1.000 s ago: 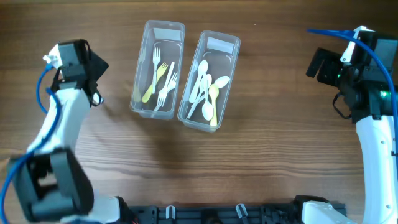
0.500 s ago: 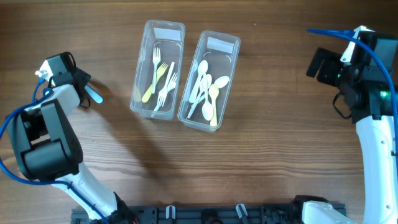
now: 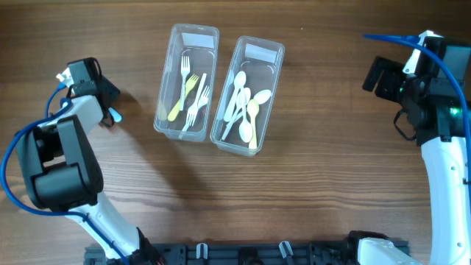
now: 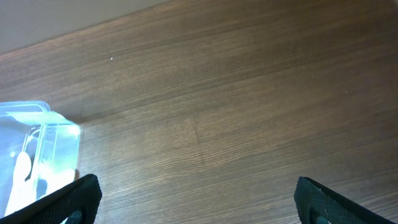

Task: Pack container
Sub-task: 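Grasp the light-blue fork with the left gripper, then carry the light-blue fork into the left container and release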

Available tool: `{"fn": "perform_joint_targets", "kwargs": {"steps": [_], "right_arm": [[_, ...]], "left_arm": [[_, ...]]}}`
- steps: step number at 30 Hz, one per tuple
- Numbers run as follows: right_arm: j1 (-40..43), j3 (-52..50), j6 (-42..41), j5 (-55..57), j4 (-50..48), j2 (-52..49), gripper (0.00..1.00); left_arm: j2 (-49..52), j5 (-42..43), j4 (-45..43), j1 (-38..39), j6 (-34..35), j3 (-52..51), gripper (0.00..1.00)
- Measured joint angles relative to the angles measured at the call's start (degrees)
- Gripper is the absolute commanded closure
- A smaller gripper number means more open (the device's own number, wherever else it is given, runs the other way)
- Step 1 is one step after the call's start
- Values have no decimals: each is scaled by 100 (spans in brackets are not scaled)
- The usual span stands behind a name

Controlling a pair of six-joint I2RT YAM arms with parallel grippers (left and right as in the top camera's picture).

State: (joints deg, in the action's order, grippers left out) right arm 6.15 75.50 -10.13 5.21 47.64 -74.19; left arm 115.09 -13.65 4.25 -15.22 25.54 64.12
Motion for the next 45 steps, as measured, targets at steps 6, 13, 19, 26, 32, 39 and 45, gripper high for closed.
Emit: {"fn": "perform_joint_targets", "kwargs": {"steps": [6,13,19,26,32,39,45], "right_arm": [[0,0,0,0,0,0,0],[0,0,0,0,0,0,0],[0,0,0,0,0,0,0],[0,0,0,0,-4,0,0],[0,0,0,0,0,0,0],[0,0,0,0,0,0,0],[0,0,0,0,0,0,0]], "left_arm": [[227,-157,-208,13,-68,166,56],[269,-299,85,-26,-107,260,81],[87,-297,511,-24,-87,234,85],[-1593,-433,1451,-17,-81,-164,86],[-3654,33,1569,396,-79,-160,86],[-4030,1696,1113,1620,-1467,-162,76],[-3279,2188,1067,2284,-2699,-162,76]]}}
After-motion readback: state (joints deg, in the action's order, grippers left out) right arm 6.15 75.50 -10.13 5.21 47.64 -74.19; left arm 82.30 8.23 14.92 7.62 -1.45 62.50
